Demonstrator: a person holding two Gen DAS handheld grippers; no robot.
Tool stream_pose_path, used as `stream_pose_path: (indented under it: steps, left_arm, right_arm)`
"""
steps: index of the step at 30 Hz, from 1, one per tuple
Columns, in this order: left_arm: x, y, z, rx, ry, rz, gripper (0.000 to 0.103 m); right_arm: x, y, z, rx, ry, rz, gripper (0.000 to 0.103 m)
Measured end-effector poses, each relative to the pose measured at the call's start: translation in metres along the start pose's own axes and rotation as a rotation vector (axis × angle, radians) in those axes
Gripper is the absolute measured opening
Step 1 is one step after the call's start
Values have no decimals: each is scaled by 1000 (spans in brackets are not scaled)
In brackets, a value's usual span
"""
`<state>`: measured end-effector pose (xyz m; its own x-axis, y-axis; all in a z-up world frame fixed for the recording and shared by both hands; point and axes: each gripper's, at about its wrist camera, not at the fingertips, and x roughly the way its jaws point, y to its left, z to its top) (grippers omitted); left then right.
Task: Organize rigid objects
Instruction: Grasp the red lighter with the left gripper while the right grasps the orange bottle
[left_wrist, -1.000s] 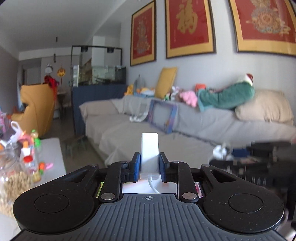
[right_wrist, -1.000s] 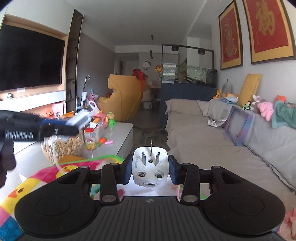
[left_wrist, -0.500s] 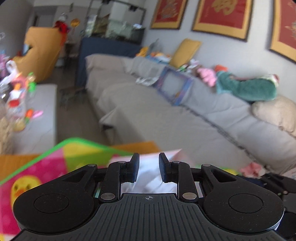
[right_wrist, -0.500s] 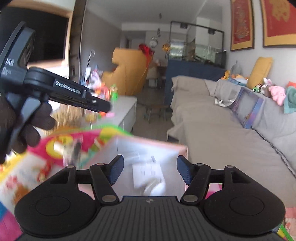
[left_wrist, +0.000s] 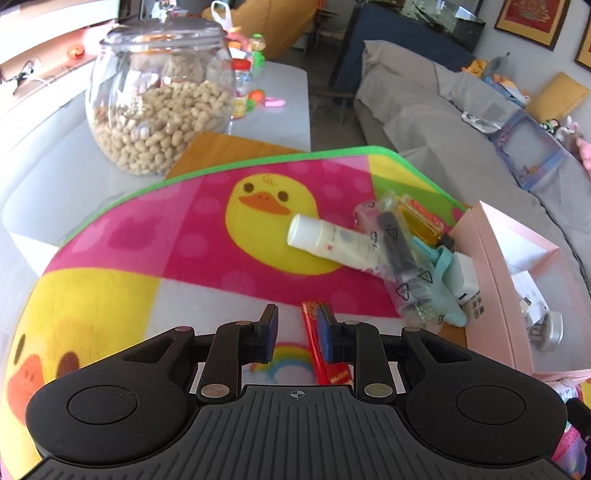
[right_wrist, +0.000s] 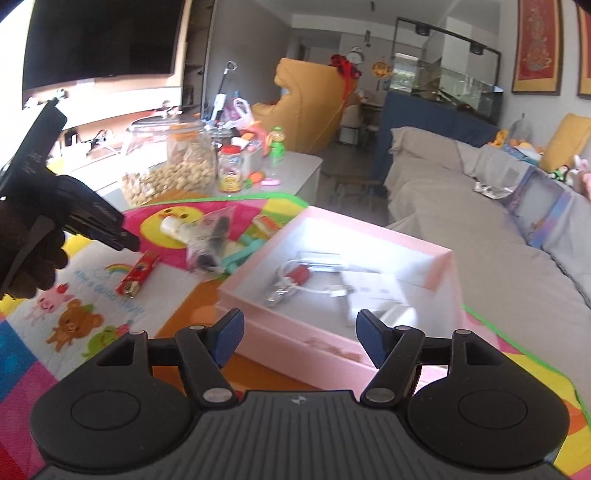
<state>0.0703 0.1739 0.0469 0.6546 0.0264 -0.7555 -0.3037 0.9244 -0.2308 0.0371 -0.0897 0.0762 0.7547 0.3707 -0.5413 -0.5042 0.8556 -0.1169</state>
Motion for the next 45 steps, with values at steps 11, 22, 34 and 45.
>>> stream_pose_path:
  steps: [11, 22, 34, 45]
  left_arm:
    - [10, -30, -28, 183, -38, -12, 25]
    - [-29, 2, -75, 143, -63, -155, 25]
    - [-36, 22, -94, 112, -123, -245, 25]
    - [-36, 30, -101, 85, -168, -282, 25]
  right_arm:
    - [-1, 30, 23, -77, 12, 0, 69]
    - [109, 84, 100, -65, 139, 108, 69]
    - [180, 100, 124, -123, 278, 110, 51]
    - [261, 50, 163, -58, 465, -56, 52]
